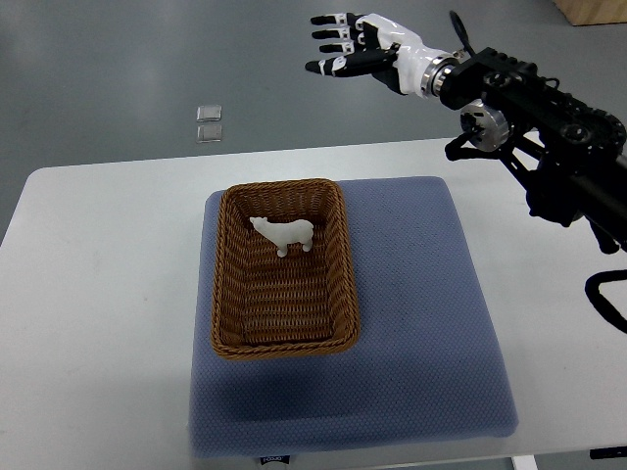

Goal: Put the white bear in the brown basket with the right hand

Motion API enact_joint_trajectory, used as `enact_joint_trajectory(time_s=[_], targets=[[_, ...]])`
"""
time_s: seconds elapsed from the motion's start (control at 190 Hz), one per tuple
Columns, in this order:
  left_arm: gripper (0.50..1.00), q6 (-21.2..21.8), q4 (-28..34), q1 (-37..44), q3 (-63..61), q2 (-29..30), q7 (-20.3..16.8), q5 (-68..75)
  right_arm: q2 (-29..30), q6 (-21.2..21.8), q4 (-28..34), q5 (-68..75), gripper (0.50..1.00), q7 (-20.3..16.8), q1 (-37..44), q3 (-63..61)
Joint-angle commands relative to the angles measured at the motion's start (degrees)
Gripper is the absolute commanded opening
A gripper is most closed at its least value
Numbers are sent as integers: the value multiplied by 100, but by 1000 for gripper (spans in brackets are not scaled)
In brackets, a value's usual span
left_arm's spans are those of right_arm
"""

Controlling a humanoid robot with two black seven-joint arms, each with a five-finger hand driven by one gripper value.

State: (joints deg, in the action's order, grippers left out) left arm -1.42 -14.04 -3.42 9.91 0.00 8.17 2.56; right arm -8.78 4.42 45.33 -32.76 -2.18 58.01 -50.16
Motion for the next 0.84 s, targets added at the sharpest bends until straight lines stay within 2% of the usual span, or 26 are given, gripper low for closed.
enact_joint_trajectory(time_s=[0.0,0.127,0.3,0.416,0.585,0.838], targets=[[1000,1,-2,-1,2,0,0,-1,149,-64,-15,455,858,332,-615,-952],[1000,1,-2,-1,2,0,0,-1,228,-64,-156,1158,893,798,-1195,-1435],[1000,1,-28,-1,-7,0,0,-1,456,85,-779,2362,919,1141,-1485,-1497],[1000,1,-37,-1,-7,0,0,8,483,287,-1078,2977,924,1202,-1538,-1480],[1000,1,-37,-1,-7,0,0,8,659,542,-1105,3312,924,1202,-1722,-1488],[1000,1,-37,-1,-7,0,0,8,676,534,-1105,3320,926,1211,-1731,-1506]])
